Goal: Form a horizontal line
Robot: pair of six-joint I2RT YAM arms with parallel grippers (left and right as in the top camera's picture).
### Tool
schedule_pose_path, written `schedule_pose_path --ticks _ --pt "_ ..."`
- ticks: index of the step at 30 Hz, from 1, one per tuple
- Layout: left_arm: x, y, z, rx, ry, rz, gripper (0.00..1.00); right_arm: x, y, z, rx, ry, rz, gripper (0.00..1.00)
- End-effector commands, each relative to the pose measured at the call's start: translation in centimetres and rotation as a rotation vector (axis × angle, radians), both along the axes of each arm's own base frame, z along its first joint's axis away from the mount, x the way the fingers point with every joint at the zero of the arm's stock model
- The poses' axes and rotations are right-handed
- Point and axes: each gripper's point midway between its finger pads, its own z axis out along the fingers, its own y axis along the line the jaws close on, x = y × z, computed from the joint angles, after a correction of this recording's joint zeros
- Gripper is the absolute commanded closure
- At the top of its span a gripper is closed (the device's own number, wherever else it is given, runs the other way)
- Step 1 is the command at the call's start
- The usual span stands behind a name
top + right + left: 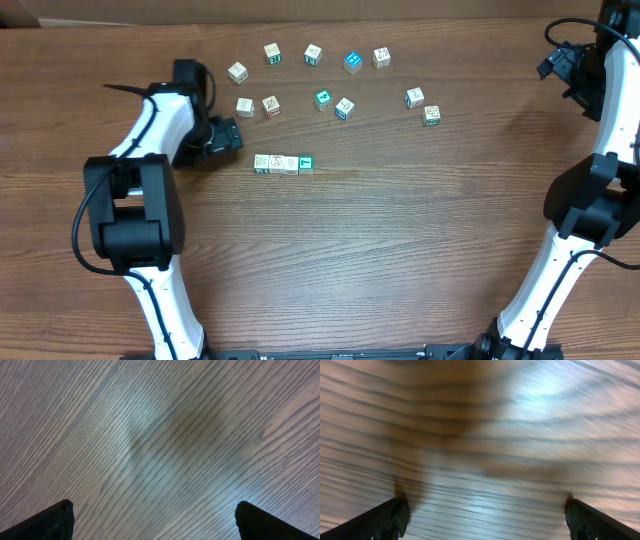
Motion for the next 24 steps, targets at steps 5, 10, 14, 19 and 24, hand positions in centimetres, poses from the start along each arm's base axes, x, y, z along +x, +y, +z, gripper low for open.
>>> schedule_pose_path --ticks 5,10,14,19,24 --pt "-0.2 4.3 3.2 0.011 -0.070 0.100 0.01 -0.1 -0.2 0.7 -0.008 -0.013 0.000 0.00" --pt "0.4 4.9 9.4 0.023 -0.216 0.113 0.00 -0.1 -0.2 0.7 -0.007 -0.013 0.000 0.00" --pt "0.4 4.9 13.6 0.032 -0.316 0.113 0.01 -0.1 -0.2 0.7 -0.008 -0.013 0.000 0.00" --pt "-0.2 4.9 18.4 0.041 -0.428 0.112 0.00 -0.1 -0.2 0.7 -0.008 -0.013 0.000 0.00" --pt "-0.9 4.8 21.8 0.048 -0.511 0.112 0.01 -0.1 -0.2 0.7 -0.008 -0.013 0.000 0.00"
